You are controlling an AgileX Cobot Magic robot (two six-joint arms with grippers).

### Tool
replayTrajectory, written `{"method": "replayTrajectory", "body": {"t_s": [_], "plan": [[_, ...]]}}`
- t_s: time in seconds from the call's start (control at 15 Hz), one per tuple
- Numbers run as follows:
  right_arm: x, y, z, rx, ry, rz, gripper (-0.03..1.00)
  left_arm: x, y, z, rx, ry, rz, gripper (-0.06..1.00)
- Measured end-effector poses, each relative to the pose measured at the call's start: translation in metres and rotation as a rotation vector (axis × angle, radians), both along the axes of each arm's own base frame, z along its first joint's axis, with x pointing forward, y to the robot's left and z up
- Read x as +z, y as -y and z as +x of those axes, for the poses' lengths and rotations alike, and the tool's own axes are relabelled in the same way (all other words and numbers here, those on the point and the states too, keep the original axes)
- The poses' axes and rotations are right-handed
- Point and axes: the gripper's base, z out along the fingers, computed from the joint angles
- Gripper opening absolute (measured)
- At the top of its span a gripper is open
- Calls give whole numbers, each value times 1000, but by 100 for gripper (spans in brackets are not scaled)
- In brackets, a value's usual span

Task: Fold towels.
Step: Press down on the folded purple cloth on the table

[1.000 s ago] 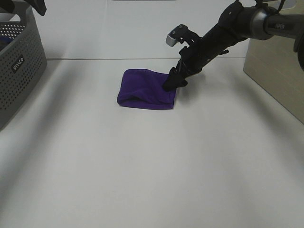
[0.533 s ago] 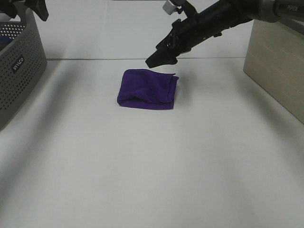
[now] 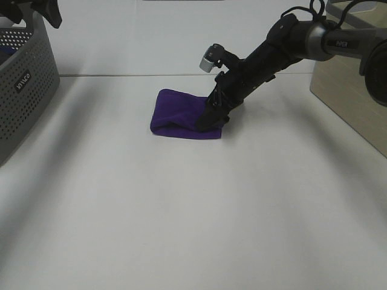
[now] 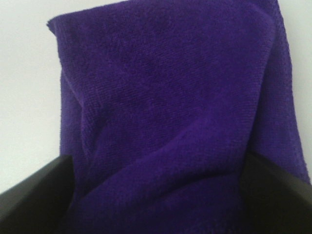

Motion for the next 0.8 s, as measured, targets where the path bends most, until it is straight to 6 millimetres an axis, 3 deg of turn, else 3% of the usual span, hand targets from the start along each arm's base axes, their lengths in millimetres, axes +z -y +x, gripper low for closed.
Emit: {"method": "replayTrajectory", "body": {"t_s": [0.53, 0.67, 0.8], "plan": [[1, 6, 6, -36, 55, -76, 87, 0, 0, 0, -3, 0, 2, 72], [18, 7, -2, -2, 0, -85, 87, 0, 0, 0, -6, 1, 3, 72], [59, 6, -10, 15, -10, -55, 87, -1, 0, 1, -6, -2, 4, 72]]}}
